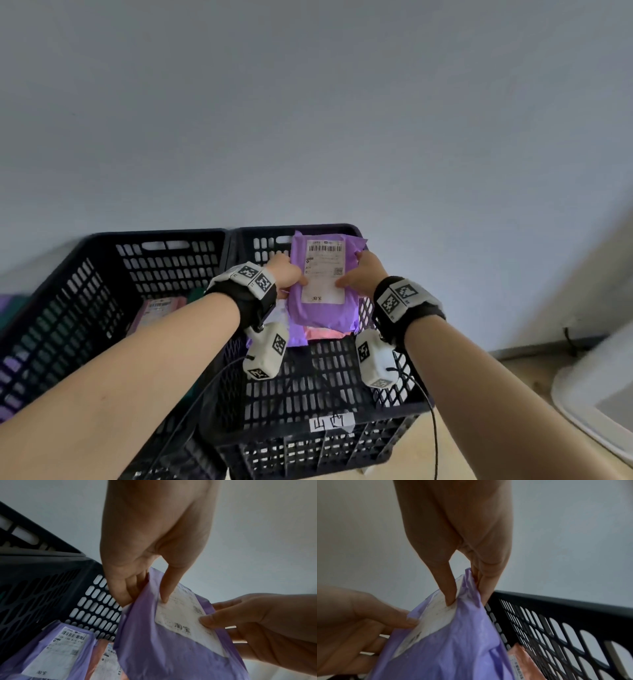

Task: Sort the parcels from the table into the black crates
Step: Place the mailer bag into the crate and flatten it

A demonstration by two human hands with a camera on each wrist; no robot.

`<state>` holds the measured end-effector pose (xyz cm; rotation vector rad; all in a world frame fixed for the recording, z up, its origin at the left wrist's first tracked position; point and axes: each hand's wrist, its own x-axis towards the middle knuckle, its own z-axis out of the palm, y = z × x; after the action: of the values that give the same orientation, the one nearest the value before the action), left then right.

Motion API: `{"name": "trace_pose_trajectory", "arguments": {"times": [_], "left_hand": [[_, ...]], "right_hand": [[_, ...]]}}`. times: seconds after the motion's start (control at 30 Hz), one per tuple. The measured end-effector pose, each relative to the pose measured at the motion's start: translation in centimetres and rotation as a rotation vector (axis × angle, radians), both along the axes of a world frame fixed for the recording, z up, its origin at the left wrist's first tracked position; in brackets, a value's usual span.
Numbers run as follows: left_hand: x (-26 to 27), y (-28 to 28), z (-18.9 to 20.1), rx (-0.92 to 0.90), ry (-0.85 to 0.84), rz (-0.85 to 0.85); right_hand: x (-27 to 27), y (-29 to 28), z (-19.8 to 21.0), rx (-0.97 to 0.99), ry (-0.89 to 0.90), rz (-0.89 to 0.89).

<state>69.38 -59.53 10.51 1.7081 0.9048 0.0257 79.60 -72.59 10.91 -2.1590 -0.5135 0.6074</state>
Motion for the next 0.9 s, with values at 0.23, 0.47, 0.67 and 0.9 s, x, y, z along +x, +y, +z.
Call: {"name": "trace_pose_trajectory", "arguments": {"times": [0.23,0.47,0.67,0.9], "left_hand": [[2.8,1.1,-4.5,0.007,0.141,-0.064],[4.4,2.2,-9.2,0.011,0.237,-0.103],[3.6,2.1,-13.3,-0.040,0.306,-0.098],[2.1,1.6,-17.5,-0.147,0.413,-0.045]], "right_hand": [[2.1,0.8,-4.7,-0.093,0.118,0.013],[2.6,1.3,-8.6,-0.135,0.239,0.007],[2.4,1.8,-12.6,-0.216,0.297,0.021],[1.6,1.7,-17.3,-0.391,0.337,0.035]]}}
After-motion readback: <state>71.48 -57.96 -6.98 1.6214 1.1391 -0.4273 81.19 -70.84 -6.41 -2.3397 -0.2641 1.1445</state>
